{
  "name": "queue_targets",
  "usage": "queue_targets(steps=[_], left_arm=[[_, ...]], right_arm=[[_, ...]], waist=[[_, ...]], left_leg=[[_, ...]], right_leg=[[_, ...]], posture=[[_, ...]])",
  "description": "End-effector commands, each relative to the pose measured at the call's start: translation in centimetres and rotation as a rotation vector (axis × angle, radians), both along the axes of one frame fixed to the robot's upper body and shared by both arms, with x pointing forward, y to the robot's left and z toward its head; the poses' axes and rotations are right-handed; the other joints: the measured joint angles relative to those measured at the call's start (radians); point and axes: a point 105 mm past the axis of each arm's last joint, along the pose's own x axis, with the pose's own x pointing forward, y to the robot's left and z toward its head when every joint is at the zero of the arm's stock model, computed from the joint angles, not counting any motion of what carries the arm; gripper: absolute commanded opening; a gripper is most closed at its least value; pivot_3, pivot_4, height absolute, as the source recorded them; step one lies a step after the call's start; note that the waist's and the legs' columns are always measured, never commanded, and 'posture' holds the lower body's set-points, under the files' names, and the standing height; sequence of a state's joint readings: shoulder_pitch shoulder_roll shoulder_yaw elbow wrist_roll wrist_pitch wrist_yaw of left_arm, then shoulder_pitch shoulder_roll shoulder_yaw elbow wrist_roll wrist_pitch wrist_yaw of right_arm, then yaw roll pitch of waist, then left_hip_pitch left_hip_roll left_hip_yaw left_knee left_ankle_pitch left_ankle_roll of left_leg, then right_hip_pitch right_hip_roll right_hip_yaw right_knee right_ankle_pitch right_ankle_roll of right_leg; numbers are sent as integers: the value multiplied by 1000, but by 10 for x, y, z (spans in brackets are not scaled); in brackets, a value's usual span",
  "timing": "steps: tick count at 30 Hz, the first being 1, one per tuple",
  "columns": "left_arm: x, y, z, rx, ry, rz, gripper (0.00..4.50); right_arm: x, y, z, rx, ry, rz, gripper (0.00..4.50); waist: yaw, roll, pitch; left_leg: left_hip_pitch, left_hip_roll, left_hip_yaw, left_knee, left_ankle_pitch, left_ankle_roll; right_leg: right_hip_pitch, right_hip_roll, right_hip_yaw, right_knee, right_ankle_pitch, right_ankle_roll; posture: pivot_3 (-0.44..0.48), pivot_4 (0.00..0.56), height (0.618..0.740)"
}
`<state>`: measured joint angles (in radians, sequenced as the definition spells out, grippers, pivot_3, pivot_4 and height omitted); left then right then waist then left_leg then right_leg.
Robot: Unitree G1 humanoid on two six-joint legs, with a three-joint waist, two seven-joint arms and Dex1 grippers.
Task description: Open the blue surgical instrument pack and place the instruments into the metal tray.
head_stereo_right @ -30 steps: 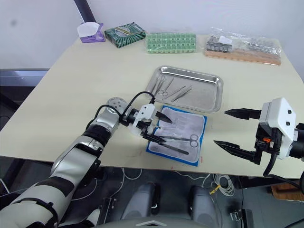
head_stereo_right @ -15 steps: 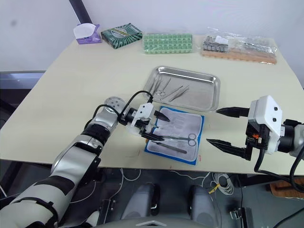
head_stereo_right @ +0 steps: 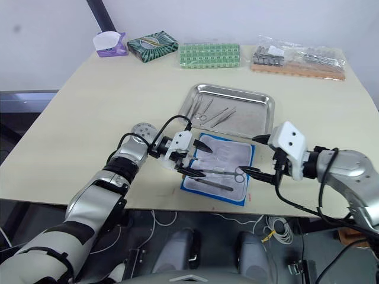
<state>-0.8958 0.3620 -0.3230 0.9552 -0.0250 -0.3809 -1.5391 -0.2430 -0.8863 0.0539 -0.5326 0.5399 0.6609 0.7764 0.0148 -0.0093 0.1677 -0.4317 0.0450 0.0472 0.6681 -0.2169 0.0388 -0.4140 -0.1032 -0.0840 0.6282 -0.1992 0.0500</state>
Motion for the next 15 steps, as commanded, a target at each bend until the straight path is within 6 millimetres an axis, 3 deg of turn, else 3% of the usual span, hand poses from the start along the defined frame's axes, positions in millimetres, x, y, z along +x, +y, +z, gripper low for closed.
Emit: queue_targets(steps=[1, 2, 3, 6, 15], left_arm=[[-11, 7, -30, 78, 89, 12, 4500], [-11, 7, -30, 77, 89, 14, 4500], [-11, 7, -30, 76, 88, 16, 4500], [-10, 5, -29, 74, 85, 19, 4500], [-9, 3, -29, 70, 79, 23, 4500]], right_arm=[[3, 8, -7, -47, -12, 38, 3210], [6, 10, -12, -65, -18, 41, 3155], [8, 12, -16, -78, -23, 44, 2563], [11, 17, -24, -97, -33, 62, 1333], [12, 32, -43, -153, -35, 142, 1333]], waist=[[0, 0, 0], [0, 1, -1], [0, 0, -1], [0, 1, -1], [1, 1, -1]], left_leg=[[0, 0, 0, 0, 0, 0], [0, 0, 0, 0, 0, 0], [0, 0, 0, 0, 0, 0], [0, 0, 0, 0, 0, 0], [0, 0, 0, 1, 0, 0]], right_leg=[[0, 0, 0, 0, 0, 0], [0, 0, 0, 0, 0, 0], [0, 0, 0, 0, 0, 0], [0, 0, 0, 0, 0, 0], [0, 0, 0, 0, 0, 0]], posture=[[0, 150, 740], [0, 150, 740], [0, 150, 740], [0, 150, 740], [0, 150, 740]])
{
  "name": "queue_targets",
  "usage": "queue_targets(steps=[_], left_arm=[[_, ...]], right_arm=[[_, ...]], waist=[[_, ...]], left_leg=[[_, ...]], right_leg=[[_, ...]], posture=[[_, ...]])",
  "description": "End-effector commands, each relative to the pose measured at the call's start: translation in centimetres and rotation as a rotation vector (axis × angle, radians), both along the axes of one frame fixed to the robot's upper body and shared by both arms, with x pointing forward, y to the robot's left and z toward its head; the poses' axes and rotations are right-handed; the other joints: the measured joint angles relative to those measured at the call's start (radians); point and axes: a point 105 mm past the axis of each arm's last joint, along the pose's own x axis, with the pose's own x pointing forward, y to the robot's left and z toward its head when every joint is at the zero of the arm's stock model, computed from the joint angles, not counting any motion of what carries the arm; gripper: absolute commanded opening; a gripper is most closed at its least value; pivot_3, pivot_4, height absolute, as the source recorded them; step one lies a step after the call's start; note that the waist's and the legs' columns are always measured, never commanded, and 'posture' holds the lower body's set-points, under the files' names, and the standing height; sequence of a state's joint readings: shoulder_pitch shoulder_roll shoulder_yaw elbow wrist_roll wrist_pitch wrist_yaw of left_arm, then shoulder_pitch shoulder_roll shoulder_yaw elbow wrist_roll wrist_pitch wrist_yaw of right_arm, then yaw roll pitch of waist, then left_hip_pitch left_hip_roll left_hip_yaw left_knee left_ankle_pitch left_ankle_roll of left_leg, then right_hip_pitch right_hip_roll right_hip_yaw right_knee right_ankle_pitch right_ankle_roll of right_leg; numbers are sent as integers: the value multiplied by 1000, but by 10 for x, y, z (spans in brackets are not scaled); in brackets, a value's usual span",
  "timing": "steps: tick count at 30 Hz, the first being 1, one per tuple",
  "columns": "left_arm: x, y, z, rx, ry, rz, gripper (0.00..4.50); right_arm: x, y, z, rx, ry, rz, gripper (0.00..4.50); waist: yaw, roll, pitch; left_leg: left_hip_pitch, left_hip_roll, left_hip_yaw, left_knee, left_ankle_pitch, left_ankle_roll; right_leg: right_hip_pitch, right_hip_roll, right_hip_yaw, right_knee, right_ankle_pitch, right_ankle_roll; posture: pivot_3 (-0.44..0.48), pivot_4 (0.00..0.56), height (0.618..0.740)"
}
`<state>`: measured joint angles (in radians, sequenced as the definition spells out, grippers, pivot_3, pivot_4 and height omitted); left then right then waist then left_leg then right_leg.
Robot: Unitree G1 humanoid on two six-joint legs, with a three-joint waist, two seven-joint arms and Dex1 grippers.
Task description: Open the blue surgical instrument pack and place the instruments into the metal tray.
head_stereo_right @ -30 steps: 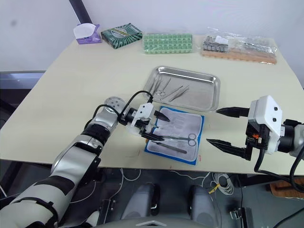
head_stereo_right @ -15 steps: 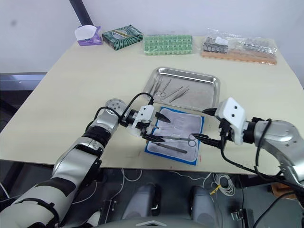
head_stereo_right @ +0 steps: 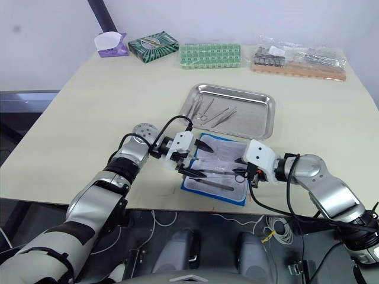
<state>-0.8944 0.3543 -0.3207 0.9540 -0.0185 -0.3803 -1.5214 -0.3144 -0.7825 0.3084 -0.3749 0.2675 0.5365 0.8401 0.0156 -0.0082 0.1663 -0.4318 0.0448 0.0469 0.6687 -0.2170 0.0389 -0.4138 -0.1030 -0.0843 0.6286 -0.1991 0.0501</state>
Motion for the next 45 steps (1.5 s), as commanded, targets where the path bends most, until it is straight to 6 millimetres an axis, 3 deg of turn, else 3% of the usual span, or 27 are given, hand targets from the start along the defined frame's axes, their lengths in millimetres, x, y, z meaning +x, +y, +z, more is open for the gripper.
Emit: queue_targets(steps=[1, 25, 36, 40, 45], left_arm=[[-10, 6, -28, 75, 86, 13, 4500], [-12, 3, -30, 68, 92, 16, 4500], [-12, 2, -33, 74, 95, 19, 4500], [-12, 3, -33, 74, 95, 24, 4500], [-12, 3, -34, 76, 98, 29, 4500]], right_arm=[[1, 9, 5, -12, -51, 55, 1333], [6, 10, -26, -111, 19, 61, 1333], [-3, 2, -57, -208, 235, -34, 1333], [-8, 1, -66, -224, 270, -38, 159], [-6, 2, -66, -205, 260, -44, 61]], waist=[[-1, 0, 0], [0, 1, -2], [-1, 0, -21], [-1, 0, -25], [-1, 0, -29]], left_leg=[[0, 0, 0, 0, 0, 0], [0, 0, 0, 0, 0, 0], [2, 0, 0, 0, 0, 0], [2, 0, -1, 0, 0, 0], [2, 0, -1, 0, 0, 0]], right_leg=[[0, 0, 0, 0, 0, 0], [0, 0, 0, 1, 0, 0], [0, 0, 0, 1, 0, 0], [0, -1, 0, 1, 0, 0], [1, -1, -1, 1, 0, 0]], posture=[[0, 150, 740], [0, 150, 740], [0, 150, 740], [0, 150, 740], [0, 150, 740]])
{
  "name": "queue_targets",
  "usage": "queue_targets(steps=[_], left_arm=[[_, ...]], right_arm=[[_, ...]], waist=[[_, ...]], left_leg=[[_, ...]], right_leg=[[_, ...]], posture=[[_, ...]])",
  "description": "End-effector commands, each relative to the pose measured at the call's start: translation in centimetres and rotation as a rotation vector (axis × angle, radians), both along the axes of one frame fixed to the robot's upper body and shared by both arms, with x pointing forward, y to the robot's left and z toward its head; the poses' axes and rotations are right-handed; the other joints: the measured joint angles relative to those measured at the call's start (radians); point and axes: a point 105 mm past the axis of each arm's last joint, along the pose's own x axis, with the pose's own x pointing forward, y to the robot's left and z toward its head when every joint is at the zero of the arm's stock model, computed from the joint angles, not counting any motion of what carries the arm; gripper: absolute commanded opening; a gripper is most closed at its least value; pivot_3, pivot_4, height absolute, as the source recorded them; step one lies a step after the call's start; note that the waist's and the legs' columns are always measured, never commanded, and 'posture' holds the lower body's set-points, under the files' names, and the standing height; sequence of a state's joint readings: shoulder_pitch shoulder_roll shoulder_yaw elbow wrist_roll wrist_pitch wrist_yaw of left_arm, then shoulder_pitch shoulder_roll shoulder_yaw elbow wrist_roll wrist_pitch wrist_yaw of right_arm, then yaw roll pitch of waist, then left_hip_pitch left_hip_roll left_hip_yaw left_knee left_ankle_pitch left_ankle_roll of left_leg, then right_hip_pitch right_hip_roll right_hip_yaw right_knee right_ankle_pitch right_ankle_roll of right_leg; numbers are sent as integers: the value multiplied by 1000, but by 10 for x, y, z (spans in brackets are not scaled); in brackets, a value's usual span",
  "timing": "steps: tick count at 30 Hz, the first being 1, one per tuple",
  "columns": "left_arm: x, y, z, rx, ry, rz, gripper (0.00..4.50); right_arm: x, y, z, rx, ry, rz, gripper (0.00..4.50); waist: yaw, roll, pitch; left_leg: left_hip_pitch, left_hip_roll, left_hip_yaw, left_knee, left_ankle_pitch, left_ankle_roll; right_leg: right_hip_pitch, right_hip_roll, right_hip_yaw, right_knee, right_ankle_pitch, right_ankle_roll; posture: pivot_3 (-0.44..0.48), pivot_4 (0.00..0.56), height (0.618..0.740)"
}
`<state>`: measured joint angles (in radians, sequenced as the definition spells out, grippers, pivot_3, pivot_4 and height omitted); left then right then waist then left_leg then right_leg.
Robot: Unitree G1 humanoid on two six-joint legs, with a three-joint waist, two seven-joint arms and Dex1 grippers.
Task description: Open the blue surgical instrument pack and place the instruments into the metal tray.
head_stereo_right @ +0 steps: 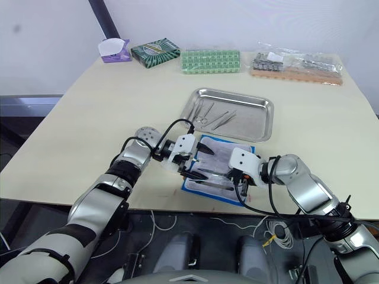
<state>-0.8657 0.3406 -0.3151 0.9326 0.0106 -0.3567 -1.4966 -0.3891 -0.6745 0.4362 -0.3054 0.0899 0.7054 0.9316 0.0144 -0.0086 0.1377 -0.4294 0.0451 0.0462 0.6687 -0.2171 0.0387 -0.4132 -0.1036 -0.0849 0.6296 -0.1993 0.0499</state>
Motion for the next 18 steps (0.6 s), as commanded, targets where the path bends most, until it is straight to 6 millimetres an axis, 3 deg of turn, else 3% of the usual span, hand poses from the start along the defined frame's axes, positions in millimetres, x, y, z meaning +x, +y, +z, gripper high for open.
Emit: queue_targets(steps=[1, 5, 18], left_arm=[[-10, 6, -26, 67, 83, 10, 4500], [-10, 6, -28, 72, 83, 16, 4500], [-12, 7, -35, 94, 97, 27, 4500]], right_arm=[[-4, -12, -28, -54, 91, -57, 61], [3, -6, -13, -29, 37, -49, 61], [-4, 23, 28, -45, 62, -12, 61]], waist=[[0, 0, -1], [-1, 0, -2], [0, 2, -1]], left_leg=[[0, 0, 0, 0, 0, 0], [0, 0, 0, 0, 0, 0], [-1, 1, -2, -1, 0, 0]], right_leg=[[0, 0, 0, 0, 0, 0], [0, 0, 0, 0, 0, 0], [-3, 0, 0, 0, 0, 0]], posture=[[0, 150, 740], [0, 150, 740], [0, 150, 740]])
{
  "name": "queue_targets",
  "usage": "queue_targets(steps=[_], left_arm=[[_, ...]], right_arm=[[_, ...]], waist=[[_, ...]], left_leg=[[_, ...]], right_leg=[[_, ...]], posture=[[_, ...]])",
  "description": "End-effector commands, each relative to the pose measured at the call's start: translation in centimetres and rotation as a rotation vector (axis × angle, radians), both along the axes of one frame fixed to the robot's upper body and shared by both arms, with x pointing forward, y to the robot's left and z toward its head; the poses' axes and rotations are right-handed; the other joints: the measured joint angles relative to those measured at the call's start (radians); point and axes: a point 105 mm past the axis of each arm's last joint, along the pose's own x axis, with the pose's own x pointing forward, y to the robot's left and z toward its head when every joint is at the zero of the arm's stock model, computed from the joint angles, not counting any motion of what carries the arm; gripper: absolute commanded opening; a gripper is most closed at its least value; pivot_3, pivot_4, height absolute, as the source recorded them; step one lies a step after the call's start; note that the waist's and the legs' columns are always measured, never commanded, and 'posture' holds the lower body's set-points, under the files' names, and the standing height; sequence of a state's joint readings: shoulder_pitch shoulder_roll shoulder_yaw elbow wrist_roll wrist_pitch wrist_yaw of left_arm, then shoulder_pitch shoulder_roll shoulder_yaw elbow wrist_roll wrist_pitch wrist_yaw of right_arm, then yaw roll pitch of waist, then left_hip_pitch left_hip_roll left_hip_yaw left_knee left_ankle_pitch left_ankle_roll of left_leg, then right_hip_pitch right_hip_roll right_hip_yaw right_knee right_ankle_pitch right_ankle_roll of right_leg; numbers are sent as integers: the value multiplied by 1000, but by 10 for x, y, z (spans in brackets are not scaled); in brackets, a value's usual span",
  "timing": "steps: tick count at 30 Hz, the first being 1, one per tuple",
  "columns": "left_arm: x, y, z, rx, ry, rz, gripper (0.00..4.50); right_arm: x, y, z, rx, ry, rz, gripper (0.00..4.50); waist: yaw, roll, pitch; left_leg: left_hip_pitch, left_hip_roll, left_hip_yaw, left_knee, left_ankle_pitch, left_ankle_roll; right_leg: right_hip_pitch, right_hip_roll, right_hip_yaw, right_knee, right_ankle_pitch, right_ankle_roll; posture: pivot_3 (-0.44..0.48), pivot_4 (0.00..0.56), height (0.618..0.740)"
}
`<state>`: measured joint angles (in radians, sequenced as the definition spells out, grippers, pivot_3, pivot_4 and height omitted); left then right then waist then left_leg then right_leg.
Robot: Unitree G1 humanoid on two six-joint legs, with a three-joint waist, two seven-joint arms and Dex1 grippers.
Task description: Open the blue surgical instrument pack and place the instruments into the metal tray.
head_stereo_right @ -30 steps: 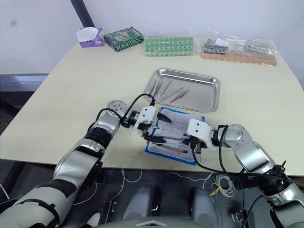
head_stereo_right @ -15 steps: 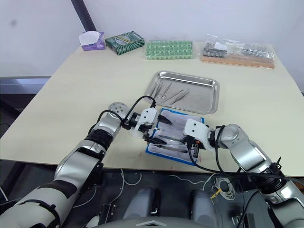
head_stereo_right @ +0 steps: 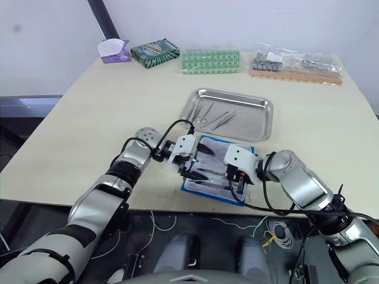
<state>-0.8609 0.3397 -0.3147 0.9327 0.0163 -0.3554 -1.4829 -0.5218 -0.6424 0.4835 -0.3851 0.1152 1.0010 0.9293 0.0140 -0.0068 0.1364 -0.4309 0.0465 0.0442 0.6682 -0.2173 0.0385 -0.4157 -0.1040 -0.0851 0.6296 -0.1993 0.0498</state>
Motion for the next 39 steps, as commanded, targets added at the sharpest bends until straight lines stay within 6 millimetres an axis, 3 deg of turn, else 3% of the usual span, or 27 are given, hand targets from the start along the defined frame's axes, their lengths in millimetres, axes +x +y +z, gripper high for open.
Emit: queue_targets(steps=[1, 8, 28, 39], left_arm=[[-12, 7, -33, 95, 99, 15, 4500], [-13, 6, -37, 108, 104, 19, 4500], [-16, 4, -43, 125, 120, 20, 4500], [-16, 4, -44, 123, 121, 27, 4500]], right_arm=[[-5, 10, 13, -2, -8, 29, 61], [-5, 16, 25, -26, -10, 19, 61], [0, 8, 37, -124, -37, 2, 61], [-5, -14, 42, -170, -52, -12, 61]], waist=[[1, 0, 0], [1, 1, 0], [3, 4, 3], [4, 5, 3]], left_leg=[[0, 0, 0, 0, 0, 0], [-1, 0, -2, 0, 0, 0], [-2, -1, -3, -1, 0, 0], [-2, -1, -4, -2, -1, 0]], right_leg=[[0, 0, 0, 0, 0, 0], [0, -1, 0, 0, 0, 0], [-1, -3, -1, -1, 0, 0], [-1, -4, -2, -2, 0, 1]], posture=[[0, 150, 740], [0, 150, 740], [0, 150, 740], [0, 150, 740]])
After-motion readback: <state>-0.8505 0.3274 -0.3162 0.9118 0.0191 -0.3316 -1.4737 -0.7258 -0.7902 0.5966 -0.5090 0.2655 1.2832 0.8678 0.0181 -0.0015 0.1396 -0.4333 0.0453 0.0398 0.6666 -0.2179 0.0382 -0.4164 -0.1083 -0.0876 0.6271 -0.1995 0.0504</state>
